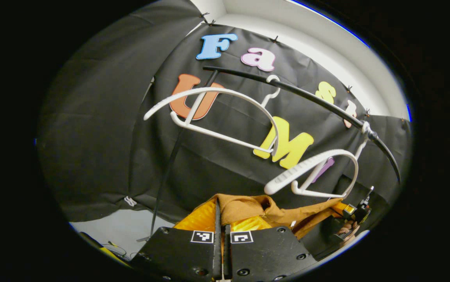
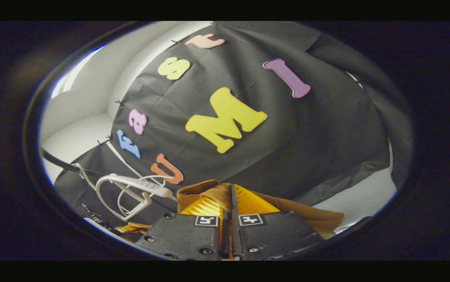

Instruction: Grasp the clothes on the hanger with both hands and then place them into the laundry hamper below.

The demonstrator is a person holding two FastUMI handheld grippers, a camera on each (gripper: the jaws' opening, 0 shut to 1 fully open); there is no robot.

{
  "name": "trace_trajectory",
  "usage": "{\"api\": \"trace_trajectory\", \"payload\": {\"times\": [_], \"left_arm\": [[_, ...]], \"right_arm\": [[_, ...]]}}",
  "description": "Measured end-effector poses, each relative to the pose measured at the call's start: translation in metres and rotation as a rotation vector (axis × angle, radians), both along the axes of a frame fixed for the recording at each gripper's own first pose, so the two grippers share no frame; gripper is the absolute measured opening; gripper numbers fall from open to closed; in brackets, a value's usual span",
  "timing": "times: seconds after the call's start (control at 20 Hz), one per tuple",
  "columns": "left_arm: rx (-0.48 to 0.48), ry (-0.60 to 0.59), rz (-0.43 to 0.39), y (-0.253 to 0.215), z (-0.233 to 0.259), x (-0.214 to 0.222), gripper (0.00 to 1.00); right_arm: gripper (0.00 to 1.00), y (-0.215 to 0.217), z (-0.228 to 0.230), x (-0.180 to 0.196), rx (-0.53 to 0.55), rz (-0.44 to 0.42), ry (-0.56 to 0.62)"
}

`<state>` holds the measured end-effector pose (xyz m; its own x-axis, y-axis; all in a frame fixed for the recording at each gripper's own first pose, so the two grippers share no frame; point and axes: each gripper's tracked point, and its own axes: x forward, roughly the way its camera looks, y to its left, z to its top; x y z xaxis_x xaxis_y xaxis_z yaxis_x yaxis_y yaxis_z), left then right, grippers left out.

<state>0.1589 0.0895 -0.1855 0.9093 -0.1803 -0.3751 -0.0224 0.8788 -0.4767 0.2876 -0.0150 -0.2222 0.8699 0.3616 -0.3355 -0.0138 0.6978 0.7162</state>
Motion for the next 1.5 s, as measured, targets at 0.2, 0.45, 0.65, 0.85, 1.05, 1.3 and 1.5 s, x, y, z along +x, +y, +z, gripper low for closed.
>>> {"api": "trace_trajectory", "payload": {"times": [0.2,0.45,0.65,0.85,1.05,1.3,1.5], "left_arm": [[0.041,0.042,-0.028,-0.008,-0.017,-0.018,0.02],[0.096,0.075,-0.086,-0.02,-0.03,-0.041,0.01],[0.124,0.075,-0.139,-0.03,-0.029,-0.057,0.02],[0.098,0.049,-0.224,-0.055,-0.011,-0.067,0.02],[0.073,-0.012,-0.329,-0.084,0.017,-0.075,0.02],[0.016,-0.069,-0.424,-0.11,0.045,-0.082,0.02],[-0.017,-0.095,-0.469,-0.125,0.06,-0.087,0.02]], "right_arm": [[0.06,0.017,-0.018,-0.022,-0.024,0.007,0.041],[0.06,0.049,-0.035,-0.056,-0.04,0.038,0.085],[0.06,0.073,-0.037,-0.086,-0.055,0.052,0.095],[0.06,0.101,-0.021,-0.115,-0.084,0.072,0.073],[0.0,0.134,-0.004,-0.141,-0.1,0.095,0.055],[0.0,0.174,0.024,-0.167,-0.103,0.125,0.013],[0.0,0.193,0.043,-0.184,-0.114,0.145,-0.013]]}}
